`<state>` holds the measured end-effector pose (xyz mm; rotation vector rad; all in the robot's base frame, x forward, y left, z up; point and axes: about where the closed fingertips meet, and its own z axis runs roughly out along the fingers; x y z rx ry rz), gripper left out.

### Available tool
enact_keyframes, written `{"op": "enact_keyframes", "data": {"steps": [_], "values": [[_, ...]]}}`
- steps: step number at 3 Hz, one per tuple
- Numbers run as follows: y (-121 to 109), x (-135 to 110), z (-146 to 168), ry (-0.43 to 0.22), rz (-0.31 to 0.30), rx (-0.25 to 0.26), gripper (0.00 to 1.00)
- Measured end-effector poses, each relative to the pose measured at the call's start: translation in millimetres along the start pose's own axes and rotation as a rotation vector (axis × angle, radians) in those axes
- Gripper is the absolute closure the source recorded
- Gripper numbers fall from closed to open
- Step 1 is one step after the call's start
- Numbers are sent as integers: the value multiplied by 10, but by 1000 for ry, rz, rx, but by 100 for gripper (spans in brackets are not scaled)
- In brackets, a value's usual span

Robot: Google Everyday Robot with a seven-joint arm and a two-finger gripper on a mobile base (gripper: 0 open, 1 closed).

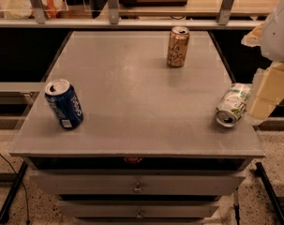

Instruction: Move orange can near pepsi can

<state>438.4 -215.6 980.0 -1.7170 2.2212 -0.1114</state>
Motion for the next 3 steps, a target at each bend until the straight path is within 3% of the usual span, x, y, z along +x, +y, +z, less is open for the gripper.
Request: {"op": "enact_keyframes", "data": {"steps": [2, 3], "values": [[-42, -20, 14, -10, 1, 14, 0], [-340, -47, 322, -41, 38, 37, 0]]}}
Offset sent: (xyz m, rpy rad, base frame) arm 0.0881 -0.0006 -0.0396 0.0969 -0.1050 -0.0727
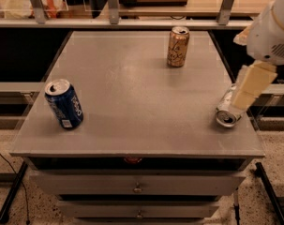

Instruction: Move orange can near pepsi can

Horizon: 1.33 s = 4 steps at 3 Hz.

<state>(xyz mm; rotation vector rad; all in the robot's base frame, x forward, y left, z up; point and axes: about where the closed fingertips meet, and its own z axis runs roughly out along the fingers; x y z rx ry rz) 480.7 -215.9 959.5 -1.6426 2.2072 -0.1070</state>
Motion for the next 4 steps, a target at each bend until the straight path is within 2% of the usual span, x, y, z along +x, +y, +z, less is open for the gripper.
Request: {"op": "enact_keyframes", "data": {"steps": [1, 2, 3, 4], "values": [[-636, 42, 670, -50, 96, 60, 0], [-622, 41, 656, -48, 95, 59, 0], [-706, -95, 728, -109, 91, 92, 0], [-909, -275, 879, -204, 106, 138, 0]]}}
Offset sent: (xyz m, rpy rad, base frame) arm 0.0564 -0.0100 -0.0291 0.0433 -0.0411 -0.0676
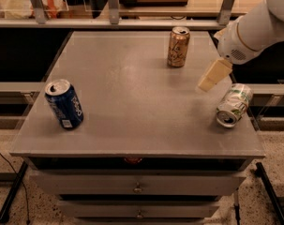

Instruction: Move orange can near pepsi can

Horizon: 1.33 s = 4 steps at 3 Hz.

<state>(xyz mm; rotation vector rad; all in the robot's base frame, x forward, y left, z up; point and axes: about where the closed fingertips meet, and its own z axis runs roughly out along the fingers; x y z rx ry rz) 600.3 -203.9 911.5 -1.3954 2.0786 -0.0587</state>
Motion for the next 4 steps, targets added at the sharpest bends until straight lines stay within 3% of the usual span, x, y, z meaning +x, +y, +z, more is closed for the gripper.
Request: {"op": "enact_keyframes", "data": {"steps": [3, 4], "values": [[-422, -268, 367, -171, 137, 96, 0], [-520, -312, 477, -217, 215, 106, 0]]}}
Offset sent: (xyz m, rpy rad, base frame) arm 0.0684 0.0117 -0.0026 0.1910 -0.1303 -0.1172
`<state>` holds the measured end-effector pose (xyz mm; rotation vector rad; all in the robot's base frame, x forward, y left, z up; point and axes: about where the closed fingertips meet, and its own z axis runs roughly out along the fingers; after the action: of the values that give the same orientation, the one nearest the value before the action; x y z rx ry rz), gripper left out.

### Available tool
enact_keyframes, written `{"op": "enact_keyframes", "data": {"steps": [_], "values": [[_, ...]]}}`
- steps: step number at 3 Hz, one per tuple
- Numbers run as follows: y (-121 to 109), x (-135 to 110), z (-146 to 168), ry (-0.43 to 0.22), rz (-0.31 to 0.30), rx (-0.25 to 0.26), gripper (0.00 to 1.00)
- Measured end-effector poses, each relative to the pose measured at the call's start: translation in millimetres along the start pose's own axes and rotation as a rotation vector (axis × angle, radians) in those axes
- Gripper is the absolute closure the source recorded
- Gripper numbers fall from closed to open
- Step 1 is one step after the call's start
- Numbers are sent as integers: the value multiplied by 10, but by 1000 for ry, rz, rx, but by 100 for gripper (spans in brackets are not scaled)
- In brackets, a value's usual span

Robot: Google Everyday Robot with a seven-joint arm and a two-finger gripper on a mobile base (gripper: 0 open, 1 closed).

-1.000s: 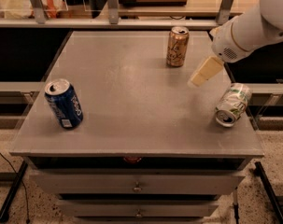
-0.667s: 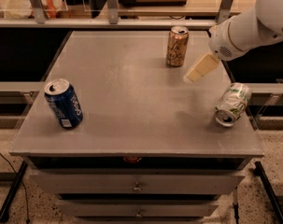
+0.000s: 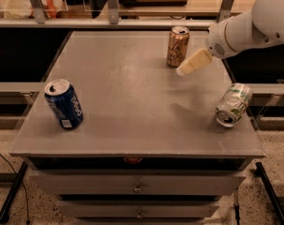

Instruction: Move orange can near pepsi can

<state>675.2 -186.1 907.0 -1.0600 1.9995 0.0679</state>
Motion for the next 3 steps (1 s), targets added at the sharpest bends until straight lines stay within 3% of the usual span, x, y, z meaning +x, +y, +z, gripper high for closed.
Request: {"op": "enact_keyframes", "data": {"steps": [3], "values": [[-63, -195, 469, -66, 148, -5, 0]]}}
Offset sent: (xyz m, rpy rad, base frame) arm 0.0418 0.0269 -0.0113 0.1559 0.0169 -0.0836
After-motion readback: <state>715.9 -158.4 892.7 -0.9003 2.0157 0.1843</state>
